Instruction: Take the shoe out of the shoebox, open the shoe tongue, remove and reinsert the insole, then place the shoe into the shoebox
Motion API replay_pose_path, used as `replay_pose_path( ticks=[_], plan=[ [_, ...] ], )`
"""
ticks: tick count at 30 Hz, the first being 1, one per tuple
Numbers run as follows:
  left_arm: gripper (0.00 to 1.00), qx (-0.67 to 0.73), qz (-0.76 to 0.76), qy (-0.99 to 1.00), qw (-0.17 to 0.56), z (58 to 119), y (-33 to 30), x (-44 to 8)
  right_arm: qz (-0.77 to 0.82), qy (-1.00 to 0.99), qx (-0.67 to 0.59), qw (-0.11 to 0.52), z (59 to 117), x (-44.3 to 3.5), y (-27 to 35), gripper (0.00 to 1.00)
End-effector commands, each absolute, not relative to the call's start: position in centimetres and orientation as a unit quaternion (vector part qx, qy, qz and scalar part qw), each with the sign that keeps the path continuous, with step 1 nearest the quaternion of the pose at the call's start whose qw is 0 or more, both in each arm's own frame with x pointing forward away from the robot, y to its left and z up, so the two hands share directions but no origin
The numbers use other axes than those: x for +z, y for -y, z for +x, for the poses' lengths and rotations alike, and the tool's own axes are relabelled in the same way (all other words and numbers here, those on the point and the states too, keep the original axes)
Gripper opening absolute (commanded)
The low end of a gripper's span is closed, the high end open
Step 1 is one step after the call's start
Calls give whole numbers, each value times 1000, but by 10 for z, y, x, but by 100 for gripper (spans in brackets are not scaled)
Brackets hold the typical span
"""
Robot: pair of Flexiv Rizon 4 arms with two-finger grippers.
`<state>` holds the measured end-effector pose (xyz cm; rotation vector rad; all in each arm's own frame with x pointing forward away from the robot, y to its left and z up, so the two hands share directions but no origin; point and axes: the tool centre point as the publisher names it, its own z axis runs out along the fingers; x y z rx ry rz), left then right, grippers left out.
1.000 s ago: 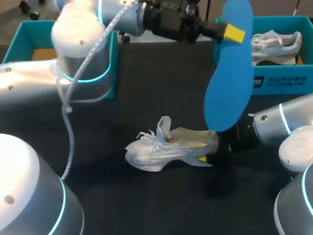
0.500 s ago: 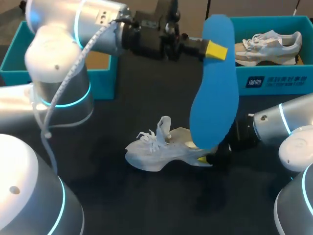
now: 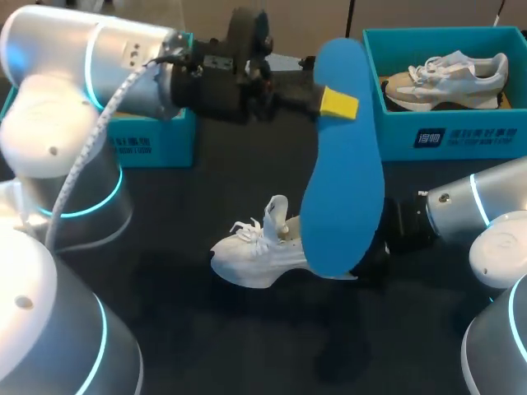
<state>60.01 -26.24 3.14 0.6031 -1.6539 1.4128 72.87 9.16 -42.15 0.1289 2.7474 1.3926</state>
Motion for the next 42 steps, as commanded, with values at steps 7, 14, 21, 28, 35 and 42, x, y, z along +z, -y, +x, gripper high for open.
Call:
replay_pose_path(
  ticks=[7,14,21,28,35,42],
  plan=[
    [0,586,242,647,423,587,252,33,42,-891,450,30,730,-424,-90,0],
    [0,593,244,640,425,586,253,33,42,-891,450,30,730,-424,-90,0],
    [0,593,244,640,425,586,253,33,42,-891,450,30,730,-424,-90,100],
    [0,593,244,640,425,586,253,33,42,-891,450,30,730,-424,-90,100],
    [0,593,244,640,425,586,253,33,46,-904,425,22,734,-413,-92,100],
    [0,593,244,640,425,586,253,33,58,-911,407,32,735,-401,-88,100]
  ],
)
